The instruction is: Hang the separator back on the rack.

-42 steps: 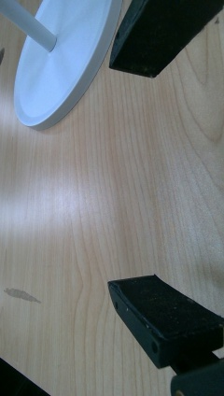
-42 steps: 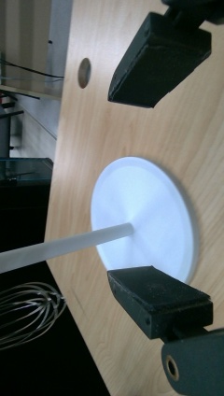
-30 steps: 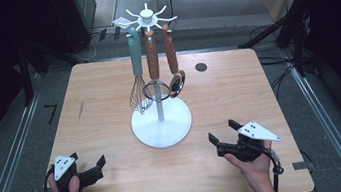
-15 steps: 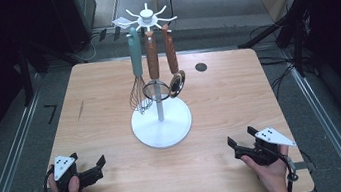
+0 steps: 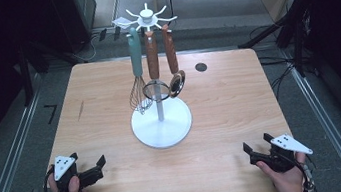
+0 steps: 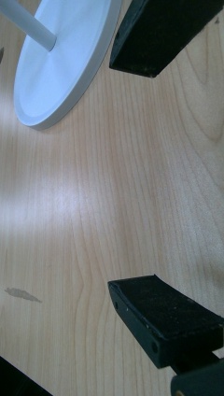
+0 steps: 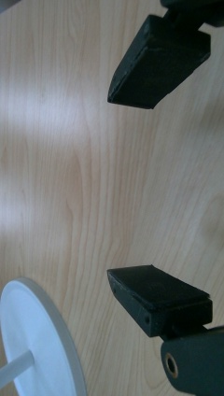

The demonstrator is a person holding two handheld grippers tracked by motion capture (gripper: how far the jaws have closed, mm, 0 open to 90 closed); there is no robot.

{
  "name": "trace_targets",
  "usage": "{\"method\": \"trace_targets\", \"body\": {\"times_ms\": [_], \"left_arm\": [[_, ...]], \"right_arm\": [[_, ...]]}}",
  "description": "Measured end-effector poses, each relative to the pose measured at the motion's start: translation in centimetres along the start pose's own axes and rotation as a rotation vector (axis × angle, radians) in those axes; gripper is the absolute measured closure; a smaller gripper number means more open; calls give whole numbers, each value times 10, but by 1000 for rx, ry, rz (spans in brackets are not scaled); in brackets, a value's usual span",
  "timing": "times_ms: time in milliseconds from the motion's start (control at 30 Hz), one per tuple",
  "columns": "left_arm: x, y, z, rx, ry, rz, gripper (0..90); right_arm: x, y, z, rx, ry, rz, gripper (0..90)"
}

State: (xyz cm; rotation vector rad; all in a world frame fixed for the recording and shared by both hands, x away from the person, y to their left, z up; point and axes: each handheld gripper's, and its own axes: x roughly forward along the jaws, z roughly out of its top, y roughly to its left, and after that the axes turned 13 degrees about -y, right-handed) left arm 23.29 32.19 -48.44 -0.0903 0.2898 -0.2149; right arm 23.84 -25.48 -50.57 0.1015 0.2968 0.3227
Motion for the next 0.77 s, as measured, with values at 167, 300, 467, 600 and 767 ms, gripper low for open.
{"method": "trace_targets", "body": {"times_ms": [167, 300, 467, 600, 767], "left_arm": [[0, 0, 0, -1, -2, -2, 0], [0, 0, 0, 0, 1, 1, 0], [0, 0, 0, 0, -1, 1, 0], [0, 0, 0, 0, 0, 2, 0], [2, 0, 0, 1, 4, 5, 0]], "right_arm": [[-8, -9, -3, -4, 6, -33, 142], [-12, -12, -4, -9, 4, -41, 144], [-11, -9, -4, -33, 10, -47, 148], [-10, -7, -4, -32, 16, -41, 147], [-9, -6, -4, -39, 22, -57, 147]]}}
